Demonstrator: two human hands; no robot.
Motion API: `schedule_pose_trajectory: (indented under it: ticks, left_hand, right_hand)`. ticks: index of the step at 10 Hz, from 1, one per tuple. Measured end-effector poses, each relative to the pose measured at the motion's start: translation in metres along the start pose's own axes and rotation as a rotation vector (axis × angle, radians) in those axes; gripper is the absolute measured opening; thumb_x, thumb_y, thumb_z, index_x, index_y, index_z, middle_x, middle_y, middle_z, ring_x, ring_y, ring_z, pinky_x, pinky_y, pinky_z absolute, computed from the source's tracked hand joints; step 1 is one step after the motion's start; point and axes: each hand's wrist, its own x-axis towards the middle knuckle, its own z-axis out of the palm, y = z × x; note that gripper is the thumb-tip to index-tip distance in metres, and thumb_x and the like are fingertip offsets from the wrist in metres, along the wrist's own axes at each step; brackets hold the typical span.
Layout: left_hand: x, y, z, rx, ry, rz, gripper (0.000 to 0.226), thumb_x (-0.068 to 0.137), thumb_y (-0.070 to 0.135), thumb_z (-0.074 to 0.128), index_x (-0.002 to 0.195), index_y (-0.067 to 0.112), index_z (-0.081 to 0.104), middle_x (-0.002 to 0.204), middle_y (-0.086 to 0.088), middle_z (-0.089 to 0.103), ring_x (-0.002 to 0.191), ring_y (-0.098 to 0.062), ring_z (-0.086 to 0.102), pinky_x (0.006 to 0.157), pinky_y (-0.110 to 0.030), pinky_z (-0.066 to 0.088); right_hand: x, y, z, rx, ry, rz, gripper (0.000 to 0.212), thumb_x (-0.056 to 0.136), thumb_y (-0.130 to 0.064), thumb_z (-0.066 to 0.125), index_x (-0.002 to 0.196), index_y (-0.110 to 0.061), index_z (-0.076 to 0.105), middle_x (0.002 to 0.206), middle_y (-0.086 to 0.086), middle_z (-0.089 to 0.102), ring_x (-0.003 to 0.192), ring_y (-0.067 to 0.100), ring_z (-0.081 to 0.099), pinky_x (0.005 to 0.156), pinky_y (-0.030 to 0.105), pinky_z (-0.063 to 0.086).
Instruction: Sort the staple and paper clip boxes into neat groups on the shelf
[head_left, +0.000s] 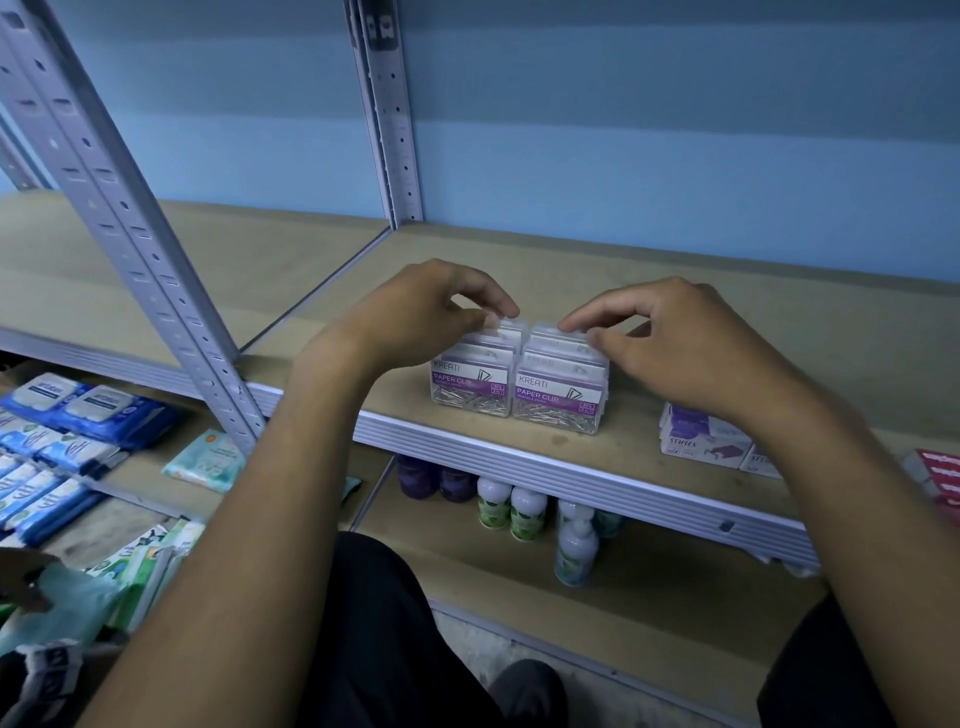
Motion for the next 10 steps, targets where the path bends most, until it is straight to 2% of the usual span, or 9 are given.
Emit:
schedule_pose_trajectory:
  ticks: [1, 2, 3, 4, 5, 7, 8, 9, 10]
  left_hand:
    - [-0.005, 0.004, -0.002, -0.007, 0.001, 0.027, 0.025, 0.093, 0.041, 0.062, 0.114, 0.033, 0.071, 0.113, 0.02, 0.068, 0.103, 0.012, 0.058, 0.081, -0.004, 0.041]
    - [-0.013, 0.005, -0.006, -0.07, -0.113, 0.017, 0.06, 0.072, 0.058, 0.076, 0.127, 0.039, 0.062, 0.127, 0.025, 0.061, 0.114, 0.013, 0.054, 0.094, -0.011, 0.04]
    - [-0.017, 0.002, -0.008, 0.012, -0.193, 0.018, 0.082, 0.057, 0.064, 0.084, 0.132, 0.049, 0.054, 0.135, 0.03, 0.053, 0.128, 0.001, 0.048, 0.108, -0.03, 0.039]
    - [-0.015, -0.003, -0.008, 0.053, -0.207, 0.024, 0.08, 0.055, 0.06, 0.086, 0.128, 0.05, 0.056, 0.13, 0.029, 0.057, 0.123, 0.0, 0.051, 0.109, -0.036, 0.041]
    - [-0.013, -0.005, -0.007, 0.062, -0.189, 0.03, 0.073, 0.058, 0.053, 0.088, 0.125, 0.049, 0.059, 0.125, 0.028, 0.06, 0.119, 0.0, 0.053, 0.108, -0.037, 0.042]
    - [-0.01, -0.005, -0.008, 0.066, -0.187, 0.013, 0.073, 0.056, 0.055, 0.088, 0.123, 0.048, 0.061, 0.122, 0.027, 0.063, 0.117, 0.0, 0.055, 0.107, -0.037, 0.043]
    - [-0.016, -0.003, -0.005, 0.024, -0.195, 0.023, 0.072, 0.058, 0.05, 0.089, 0.124, 0.047, 0.061, 0.124, 0.027, 0.062, 0.118, 0.001, 0.055, 0.108, -0.036, 0.043]
    - [-0.024, 0.002, -0.007, -0.052, -0.166, 0.023, 0.077, 0.062, 0.051, 0.087, 0.132, 0.047, 0.055, 0.138, 0.028, 0.051, 0.13, 0.004, 0.045, 0.115, -0.034, 0.036]
    - [-0.06, 0.003, -0.004, -0.177, 0.079, 0.003, 0.067, 0.073, 0.055, 0.078, 0.134, 0.048, 0.052, 0.141, 0.027, 0.048, 0.135, 0.005, 0.041, 0.114, -0.031, 0.037]
  right_hand:
    - [-0.001, -0.003, -0.005, -0.023, -0.09, -0.012, 0.023, 0.094, -0.048, 0.059, 0.113, -0.044, 0.072, 0.113, -0.025, 0.068, 0.091, -0.01, 0.059, 0.078, 0.015, 0.043]
    - [-0.005, -0.005, -0.009, -0.042, -0.204, 0.008, 0.061, 0.075, -0.074, 0.063, 0.131, -0.05, 0.057, 0.127, -0.026, 0.059, 0.1, -0.005, 0.059, 0.087, 0.025, 0.047]
    - [-0.008, -0.009, -0.008, -0.088, -0.24, -0.019, 0.09, 0.059, -0.079, 0.071, 0.14, -0.049, 0.047, 0.137, -0.023, 0.055, 0.11, 0.002, 0.06, 0.097, 0.031, 0.048]
    - [-0.005, -0.009, -0.003, -0.148, -0.236, -0.047, 0.093, 0.06, -0.069, 0.08, 0.143, -0.041, 0.049, 0.137, -0.018, 0.057, 0.112, 0.003, 0.055, 0.089, 0.022, 0.041]
    - [-0.003, -0.008, -0.001, -0.168, -0.227, -0.044, 0.087, 0.062, -0.063, 0.083, 0.14, -0.04, 0.053, 0.133, -0.018, 0.061, 0.107, 0.002, 0.056, 0.082, 0.016, 0.039]
    - [-0.002, -0.007, 0.001, -0.146, -0.209, -0.019, 0.086, 0.06, -0.064, 0.083, 0.138, -0.042, 0.055, 0.127, -0.018, 0.065, 0.102, 0.003, 0.059, 0.08, 0.018, 0.043]
    - [-0.005, -0.008, 0.0, -0.14, -0.207, -0.028, 0.086, 0.062, -0.064, 0.083, 0.14, -0.041, 0.054, 0.13, -0.019, 0.063, 0.105, 0.002, 0.058, 0.082, 0.017, 0.042]
    - [-0.009, -0.006, -0.005, -0.093, -0.181, -0.019, 0.091, 0.06, -0.072, 0.077, 0.142, -0.045, 0.05, 0.139, -0.02, 0.058, 0.119, 0.002, 0.057, 0.102, 0.026, 0.045]
    - [-0.026, -0.003, -0.028, 0.025, -0.09, -0.033, 0.079, 0.067, -0.068, 0.074, 0.139, -0.047, 0.051, 0.14, -0.023, 0.056, 0.124, -0.004, 0.055, 0.11, 0.032, 0.044]
